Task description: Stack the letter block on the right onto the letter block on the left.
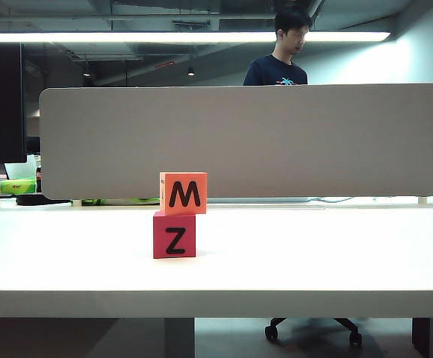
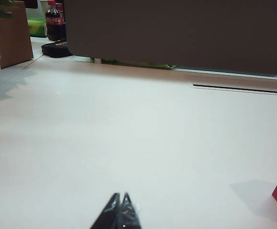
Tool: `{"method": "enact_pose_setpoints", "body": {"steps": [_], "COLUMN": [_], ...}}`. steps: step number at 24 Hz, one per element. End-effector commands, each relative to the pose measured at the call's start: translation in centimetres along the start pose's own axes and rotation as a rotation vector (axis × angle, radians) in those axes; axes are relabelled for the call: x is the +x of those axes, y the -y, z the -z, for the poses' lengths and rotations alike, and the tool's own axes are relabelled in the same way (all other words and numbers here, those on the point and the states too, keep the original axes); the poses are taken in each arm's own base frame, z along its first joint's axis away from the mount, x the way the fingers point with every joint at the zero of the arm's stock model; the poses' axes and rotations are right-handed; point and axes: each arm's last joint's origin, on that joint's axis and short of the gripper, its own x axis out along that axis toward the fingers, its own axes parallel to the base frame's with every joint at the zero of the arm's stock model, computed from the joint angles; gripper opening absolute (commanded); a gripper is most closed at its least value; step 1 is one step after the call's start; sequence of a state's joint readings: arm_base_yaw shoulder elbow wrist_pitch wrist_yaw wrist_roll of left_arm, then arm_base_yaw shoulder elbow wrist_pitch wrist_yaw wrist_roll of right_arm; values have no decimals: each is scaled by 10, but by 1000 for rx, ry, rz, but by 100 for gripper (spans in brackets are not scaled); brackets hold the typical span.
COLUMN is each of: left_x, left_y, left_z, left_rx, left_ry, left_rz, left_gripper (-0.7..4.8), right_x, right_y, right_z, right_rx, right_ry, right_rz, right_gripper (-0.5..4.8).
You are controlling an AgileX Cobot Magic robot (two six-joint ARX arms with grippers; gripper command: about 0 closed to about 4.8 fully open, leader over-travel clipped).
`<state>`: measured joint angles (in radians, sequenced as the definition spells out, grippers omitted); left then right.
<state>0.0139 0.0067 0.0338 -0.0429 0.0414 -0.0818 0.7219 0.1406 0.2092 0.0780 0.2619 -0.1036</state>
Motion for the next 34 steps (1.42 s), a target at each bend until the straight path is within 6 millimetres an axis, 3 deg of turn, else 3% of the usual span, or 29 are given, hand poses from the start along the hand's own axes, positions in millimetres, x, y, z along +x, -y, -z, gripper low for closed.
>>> {"method": "enact_pose_setpoints", "body": {"steps": [1,7,12,19,24,28,30,34], "left_x": [0,0,0,0,0,0,0,0], "left_y": [0,0,0,0,0,0,0,0], "left_z": [-1,-1,-1,-1,0,0,0,0], "left_rx": [0,0,0,0,-1,-1,-1,-1], "left_ry": [6,6,6,5,4,-2,-2,-2], "left_rz": [6,5,5,8,6,8,9,8], "left_gripper": [-5,-5,-5,-5,-5,-5,-5,-5], "right_x": [1,1,-1,-10,-9,-7,-7,-11], "right_y": [-2,-6,-6,14,25,33,40,48], "right_z": [10,33,41,25,27,41,57,68], "right_rx": [14,-8,-30,-8,-23,36,122,163], "right_ry": [-3,-144,-224,-44,-23,-11,-17,-107], "right_rz": [-34,-79,-82,49,113,216,288,369], "right_gripper": [4,4,3,3,3,3,3,3]}}
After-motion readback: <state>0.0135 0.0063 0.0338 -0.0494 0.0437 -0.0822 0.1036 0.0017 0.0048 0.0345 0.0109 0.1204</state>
